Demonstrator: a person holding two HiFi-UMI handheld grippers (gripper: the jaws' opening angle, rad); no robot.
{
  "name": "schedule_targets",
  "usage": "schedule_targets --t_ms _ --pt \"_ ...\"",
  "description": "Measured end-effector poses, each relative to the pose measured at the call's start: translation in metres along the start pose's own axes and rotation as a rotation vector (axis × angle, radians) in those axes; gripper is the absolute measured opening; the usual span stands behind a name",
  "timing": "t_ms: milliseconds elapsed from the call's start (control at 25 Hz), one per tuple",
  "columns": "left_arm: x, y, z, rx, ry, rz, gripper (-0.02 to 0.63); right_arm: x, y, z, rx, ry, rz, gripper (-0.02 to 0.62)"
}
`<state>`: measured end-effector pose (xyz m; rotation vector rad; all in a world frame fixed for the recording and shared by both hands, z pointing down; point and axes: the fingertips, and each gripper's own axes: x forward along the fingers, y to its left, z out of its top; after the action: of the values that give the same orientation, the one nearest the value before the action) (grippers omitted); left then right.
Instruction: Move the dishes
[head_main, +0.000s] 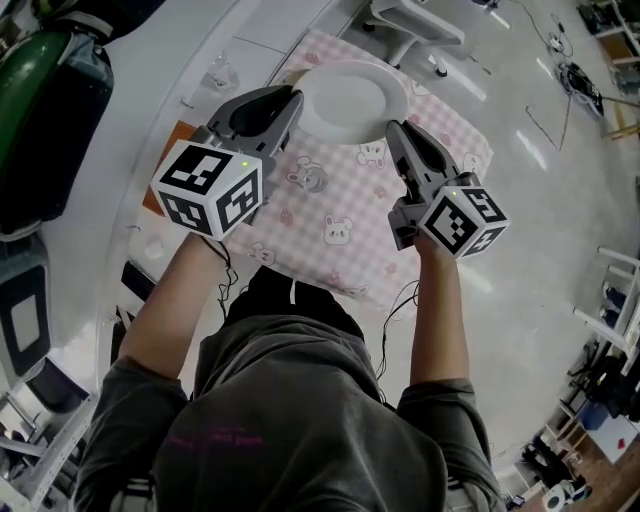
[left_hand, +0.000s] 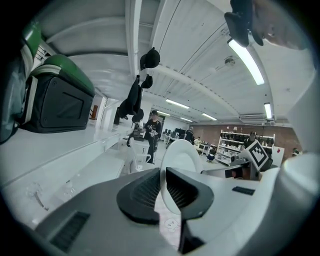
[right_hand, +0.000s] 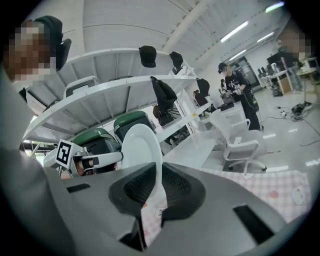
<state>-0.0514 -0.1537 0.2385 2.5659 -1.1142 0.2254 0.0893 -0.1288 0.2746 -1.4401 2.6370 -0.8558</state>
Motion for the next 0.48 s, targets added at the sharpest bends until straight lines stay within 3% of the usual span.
schedule_targets --t_ms 240,480 --pt "0.001 -0.038 0.007 0.023 -0.006 -0.042 0.04 -0.041 -0.002 0.009 -0.002 -0.04 -0.032 0.042" --pt "0.008 -0.078 -0.01 0.022 0.023 -0.08 0.04 -0.084 -0.017 -0.003 0.019 -0.043 -0.074 0.041"
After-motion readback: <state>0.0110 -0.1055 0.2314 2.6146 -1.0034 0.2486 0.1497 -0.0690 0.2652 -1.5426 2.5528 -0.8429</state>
